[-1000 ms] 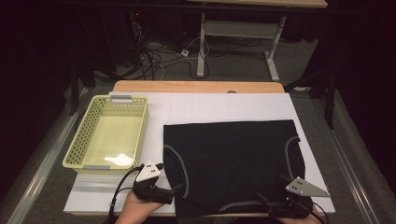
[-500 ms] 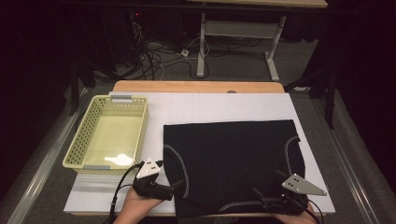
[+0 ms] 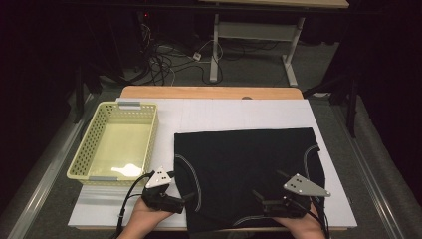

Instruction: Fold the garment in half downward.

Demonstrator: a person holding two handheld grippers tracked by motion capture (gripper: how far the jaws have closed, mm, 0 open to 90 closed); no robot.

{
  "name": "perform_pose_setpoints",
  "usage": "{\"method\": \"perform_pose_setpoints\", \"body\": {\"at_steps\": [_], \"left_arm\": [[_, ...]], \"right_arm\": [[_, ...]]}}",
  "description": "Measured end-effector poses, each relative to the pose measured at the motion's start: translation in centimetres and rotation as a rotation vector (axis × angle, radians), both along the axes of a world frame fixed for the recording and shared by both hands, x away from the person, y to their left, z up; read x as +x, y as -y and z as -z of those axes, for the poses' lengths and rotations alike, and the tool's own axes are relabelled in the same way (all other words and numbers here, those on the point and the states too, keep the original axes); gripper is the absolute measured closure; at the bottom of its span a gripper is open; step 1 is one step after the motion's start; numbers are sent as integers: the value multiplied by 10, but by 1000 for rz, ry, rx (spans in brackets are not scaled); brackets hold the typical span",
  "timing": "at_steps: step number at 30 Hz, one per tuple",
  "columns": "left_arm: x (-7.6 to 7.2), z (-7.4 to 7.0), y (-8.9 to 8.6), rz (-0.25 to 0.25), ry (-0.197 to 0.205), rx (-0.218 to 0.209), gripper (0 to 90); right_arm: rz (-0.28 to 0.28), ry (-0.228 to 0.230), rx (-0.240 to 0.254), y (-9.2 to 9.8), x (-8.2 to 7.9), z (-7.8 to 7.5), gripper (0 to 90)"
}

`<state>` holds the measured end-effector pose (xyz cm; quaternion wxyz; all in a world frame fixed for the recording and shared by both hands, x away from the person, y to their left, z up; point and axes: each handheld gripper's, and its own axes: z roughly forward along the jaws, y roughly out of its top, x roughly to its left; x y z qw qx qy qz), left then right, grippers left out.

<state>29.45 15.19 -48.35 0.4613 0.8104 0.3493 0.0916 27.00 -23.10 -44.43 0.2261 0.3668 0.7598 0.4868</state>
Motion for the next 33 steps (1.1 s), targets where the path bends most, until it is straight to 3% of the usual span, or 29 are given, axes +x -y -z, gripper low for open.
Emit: {"method": "perform_pose_setpoints", "body": {"at_steps": [6,18,33], "left_arm": [[0,0,-5,-15,-6,-45,0],[0,1,-5,-10,2,-46,0],[-1,1,-6,-13,9,-50,0]], "right_arm": [[-43,-4,5,-25,8,2,3],[-128,-21,21,-65,11,15,3],[-202,-51,-34,-100,-2,27,14]]}}
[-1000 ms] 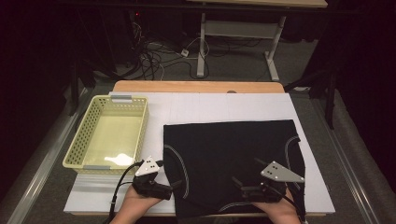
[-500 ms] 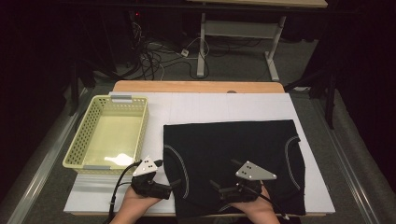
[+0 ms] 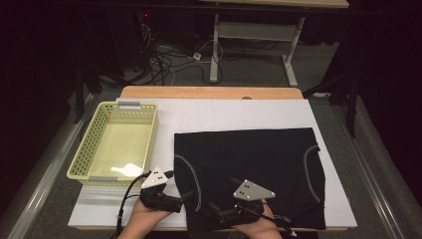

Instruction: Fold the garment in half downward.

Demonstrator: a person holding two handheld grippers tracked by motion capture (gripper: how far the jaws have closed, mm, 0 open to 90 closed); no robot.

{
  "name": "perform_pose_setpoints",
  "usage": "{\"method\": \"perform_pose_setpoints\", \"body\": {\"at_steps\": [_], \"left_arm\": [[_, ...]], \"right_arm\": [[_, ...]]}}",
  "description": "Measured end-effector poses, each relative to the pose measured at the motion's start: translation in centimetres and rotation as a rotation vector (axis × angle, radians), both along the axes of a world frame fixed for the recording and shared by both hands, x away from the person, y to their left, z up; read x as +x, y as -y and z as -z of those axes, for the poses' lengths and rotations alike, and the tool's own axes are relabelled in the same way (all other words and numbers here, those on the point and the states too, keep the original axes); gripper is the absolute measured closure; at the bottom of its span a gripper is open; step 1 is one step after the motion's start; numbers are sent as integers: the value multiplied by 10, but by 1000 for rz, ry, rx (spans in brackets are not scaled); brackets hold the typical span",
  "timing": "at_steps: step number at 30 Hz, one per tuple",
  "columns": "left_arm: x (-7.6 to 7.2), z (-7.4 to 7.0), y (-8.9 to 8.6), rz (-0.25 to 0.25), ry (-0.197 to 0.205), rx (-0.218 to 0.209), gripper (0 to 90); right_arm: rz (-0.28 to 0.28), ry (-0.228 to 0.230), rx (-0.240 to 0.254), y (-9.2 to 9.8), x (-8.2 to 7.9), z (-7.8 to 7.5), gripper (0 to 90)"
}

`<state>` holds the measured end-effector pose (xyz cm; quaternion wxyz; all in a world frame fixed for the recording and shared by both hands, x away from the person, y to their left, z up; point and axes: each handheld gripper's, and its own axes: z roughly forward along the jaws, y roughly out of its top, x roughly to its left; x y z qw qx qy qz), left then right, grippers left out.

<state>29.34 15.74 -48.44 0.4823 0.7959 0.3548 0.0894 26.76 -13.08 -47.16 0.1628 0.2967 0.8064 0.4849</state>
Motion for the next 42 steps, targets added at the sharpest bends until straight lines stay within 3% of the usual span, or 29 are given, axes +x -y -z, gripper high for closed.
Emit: {"method": "perform_pose_setpoints", "body": {"at_steps": [5,11,14,25,30,33,42], "left_arm": [[0,0,0,0,-2,0,0],[1,0,-1,-1,-6,-11,0],[1,0,-1,-1,-7,-13,0],[-1,0,-2,-15,-2,-20,8],[-1,0,-2,-15,1,-21,10],[-1,0,-2,-15,0,-20,15],[0,0,-2,-22,-7,-19,15]], "right_arm": [[-57,-5,-39,-16,-12,1,54],[-140,-32,-58,-38,-26,3,213],[-150,-61,-82,-48,-29,7,274],[-147,-74,-213,-77,-36,20,115],[-118,-19,-278,-82,-40,22,199],[-129,14,-318,-82,-42,22,215],[-148,4,-307,-79,-41,20,271]]}}
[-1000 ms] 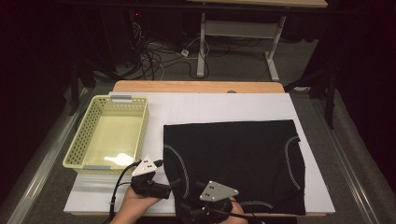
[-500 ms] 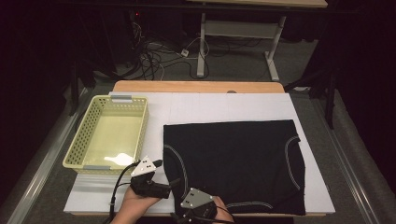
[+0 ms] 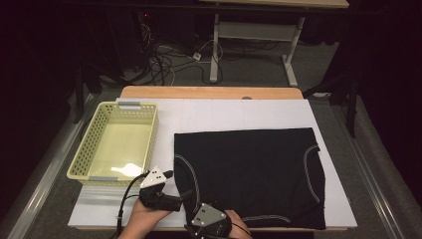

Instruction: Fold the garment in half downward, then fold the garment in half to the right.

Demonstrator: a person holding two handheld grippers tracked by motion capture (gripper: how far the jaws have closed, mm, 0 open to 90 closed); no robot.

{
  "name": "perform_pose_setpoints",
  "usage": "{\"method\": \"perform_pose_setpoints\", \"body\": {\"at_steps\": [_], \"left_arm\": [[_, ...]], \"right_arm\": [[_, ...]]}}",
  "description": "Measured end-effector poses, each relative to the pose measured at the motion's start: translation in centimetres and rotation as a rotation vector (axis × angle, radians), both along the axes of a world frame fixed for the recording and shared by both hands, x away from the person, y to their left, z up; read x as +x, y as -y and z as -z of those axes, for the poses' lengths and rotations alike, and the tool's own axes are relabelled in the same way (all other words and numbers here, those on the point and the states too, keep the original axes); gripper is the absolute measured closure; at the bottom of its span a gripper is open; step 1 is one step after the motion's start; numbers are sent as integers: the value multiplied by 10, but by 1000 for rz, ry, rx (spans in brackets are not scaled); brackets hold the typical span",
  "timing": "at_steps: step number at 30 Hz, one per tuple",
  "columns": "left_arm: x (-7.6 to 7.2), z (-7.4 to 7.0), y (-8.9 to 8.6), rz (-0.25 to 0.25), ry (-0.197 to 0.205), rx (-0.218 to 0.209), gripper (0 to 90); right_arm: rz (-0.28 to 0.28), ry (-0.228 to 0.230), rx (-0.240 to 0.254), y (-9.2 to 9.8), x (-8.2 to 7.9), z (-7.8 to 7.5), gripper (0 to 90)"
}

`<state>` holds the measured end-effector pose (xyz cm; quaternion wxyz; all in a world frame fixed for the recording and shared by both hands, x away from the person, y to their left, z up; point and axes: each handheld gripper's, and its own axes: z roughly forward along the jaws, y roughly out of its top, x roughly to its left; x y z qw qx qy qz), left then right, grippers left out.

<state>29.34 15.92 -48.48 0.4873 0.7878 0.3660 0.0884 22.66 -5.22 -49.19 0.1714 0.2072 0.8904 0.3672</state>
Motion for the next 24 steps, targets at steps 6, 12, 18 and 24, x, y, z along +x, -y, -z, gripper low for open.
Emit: {"method": "perform_pose_setpoints", "body": {"at_steps": [6,12,18,24], "left_arm": [[0,0,0,-2,3,2,15],[0,0,0,5,0,-1,15],[-1,0,0,3,2,-2,15],[0,0,0,-18,-2,2,15]], "right_arm": [[-4,-51,26,5,4,-4,322],[17,-72,55,15,13,-7,527],[43,-36,34,16,14,-8,696],[34,-37,71,21,16,-8,739]]}}
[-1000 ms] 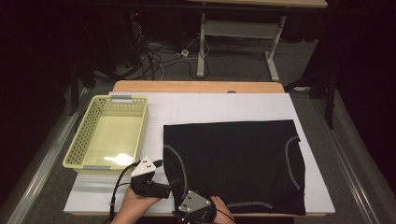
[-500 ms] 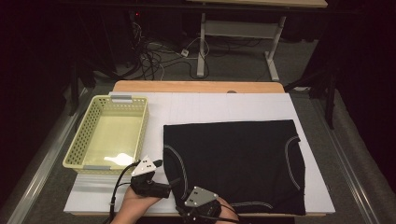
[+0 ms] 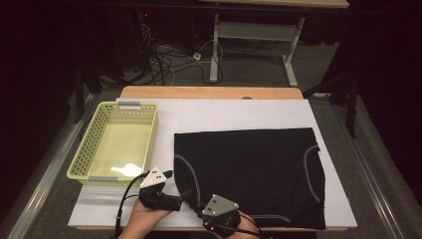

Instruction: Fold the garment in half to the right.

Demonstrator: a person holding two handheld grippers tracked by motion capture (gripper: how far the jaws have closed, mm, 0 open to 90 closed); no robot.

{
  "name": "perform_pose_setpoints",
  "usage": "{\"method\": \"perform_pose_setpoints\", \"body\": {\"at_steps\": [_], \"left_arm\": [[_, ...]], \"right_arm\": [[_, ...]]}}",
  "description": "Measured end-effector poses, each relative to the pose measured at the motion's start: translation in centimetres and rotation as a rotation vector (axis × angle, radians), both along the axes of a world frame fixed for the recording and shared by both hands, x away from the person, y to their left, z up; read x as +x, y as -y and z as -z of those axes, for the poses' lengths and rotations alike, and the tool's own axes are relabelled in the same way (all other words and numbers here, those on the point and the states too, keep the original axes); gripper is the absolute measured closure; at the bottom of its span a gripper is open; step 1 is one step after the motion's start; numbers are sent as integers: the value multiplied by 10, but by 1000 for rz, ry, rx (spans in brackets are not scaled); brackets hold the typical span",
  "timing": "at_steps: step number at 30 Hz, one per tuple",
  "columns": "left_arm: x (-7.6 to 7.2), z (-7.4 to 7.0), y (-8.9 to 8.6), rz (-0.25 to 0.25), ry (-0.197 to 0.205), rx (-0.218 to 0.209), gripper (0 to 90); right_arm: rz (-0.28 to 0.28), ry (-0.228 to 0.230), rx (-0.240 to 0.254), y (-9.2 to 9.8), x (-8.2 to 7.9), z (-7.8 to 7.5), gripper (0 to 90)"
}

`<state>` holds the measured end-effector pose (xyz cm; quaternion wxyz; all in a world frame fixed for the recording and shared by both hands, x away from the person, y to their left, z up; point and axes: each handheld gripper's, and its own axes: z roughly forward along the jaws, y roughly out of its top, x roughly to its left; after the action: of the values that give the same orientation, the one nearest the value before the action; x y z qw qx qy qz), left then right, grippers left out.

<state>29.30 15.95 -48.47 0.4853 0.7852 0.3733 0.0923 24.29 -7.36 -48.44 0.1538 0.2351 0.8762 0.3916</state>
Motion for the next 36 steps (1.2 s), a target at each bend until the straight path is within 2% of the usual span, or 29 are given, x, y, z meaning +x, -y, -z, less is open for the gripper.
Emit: {"method": "perform_pose_setpoints", "body": {"at_steps": [4,7,12,15,19,21,25,27,30,32,34,36], "left_arm": [[-1,0,-3,-20,0,-20,14],[-1,0,-2,-13,-4,-8,14],[-1,-1,2,-14,2,23,15],[-4,-2,6,-11,14,33,14],[-1,-10,13,-24,6,6,14],[4,-16,17,-32,-11,11,14],[18,-32,28,-38,9,53,14],[30,-39,33,-41,2,47,14],[48,-47,38,-58,6,66,14],[61,-50,39,-73,-13,46,15],[72,-52,40,-94,-6,59,16],[85,-53,40,-108,-17,73,16]], "right_arm": [[2,-3,34,7,-1,-7,742],[-4,1,71,15,2,-12,741],[-1,17,74,29,5,-10,740],[10,8,106,36,6,-8,739],[7,1,120,40,8,-2,737],[13,-8,128,41,9,-2,737],[6,-4,128,41,9,-1,737],[5,-6,124,41,8,-2,736],[2,-18,129,41,9,-1,735],[0,-24,132,41,10,-1,734],[-6,-24,129,41,11,-1,734],[-6,-27,129,41,11,-1,734]]}}
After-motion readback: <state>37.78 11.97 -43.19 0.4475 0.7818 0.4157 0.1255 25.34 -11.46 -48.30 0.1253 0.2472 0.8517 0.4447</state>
